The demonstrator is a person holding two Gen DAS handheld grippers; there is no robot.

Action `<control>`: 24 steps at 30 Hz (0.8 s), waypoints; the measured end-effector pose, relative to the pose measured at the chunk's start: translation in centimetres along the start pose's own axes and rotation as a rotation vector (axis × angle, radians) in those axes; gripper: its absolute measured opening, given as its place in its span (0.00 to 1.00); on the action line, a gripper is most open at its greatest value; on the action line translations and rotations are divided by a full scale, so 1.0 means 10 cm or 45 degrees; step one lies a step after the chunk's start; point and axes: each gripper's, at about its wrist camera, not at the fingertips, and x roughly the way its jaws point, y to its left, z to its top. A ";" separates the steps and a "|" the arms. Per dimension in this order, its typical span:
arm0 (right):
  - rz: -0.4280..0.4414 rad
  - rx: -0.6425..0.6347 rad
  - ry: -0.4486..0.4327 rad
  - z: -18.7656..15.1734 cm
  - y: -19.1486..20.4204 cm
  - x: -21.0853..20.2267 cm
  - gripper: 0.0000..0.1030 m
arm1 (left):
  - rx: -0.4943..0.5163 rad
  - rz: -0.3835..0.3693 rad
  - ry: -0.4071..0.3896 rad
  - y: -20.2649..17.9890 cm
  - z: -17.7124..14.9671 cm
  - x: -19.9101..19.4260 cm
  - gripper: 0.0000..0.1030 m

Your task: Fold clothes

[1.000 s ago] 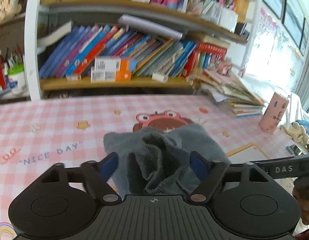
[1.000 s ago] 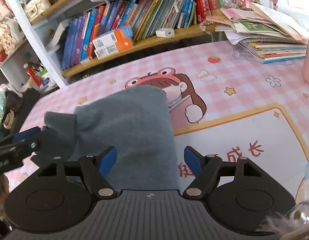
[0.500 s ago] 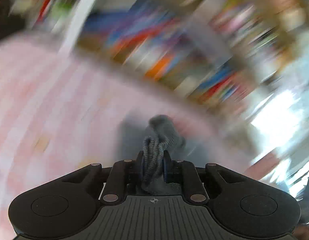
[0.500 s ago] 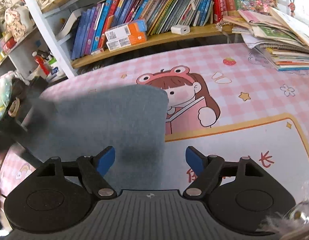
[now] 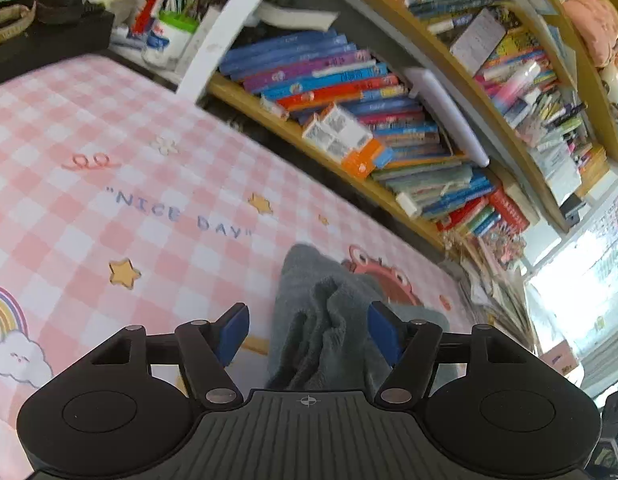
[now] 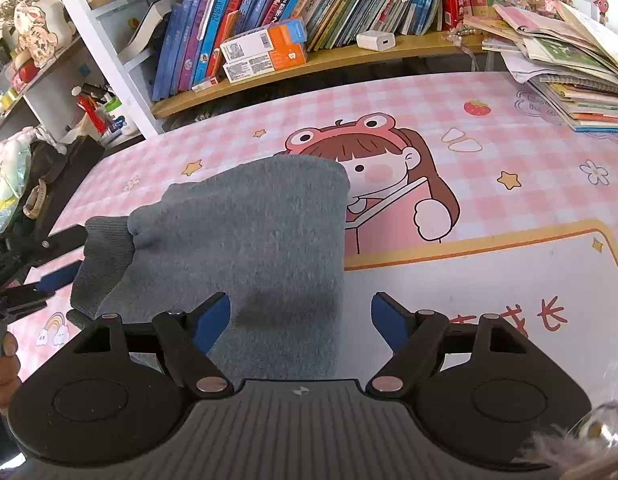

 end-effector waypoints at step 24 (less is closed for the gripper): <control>0.088 0.256 0.097 -0.01 -0.27 0.16 0.75 | 0.078 -0.021 0.052 0.02 0.04 -0.05 0.81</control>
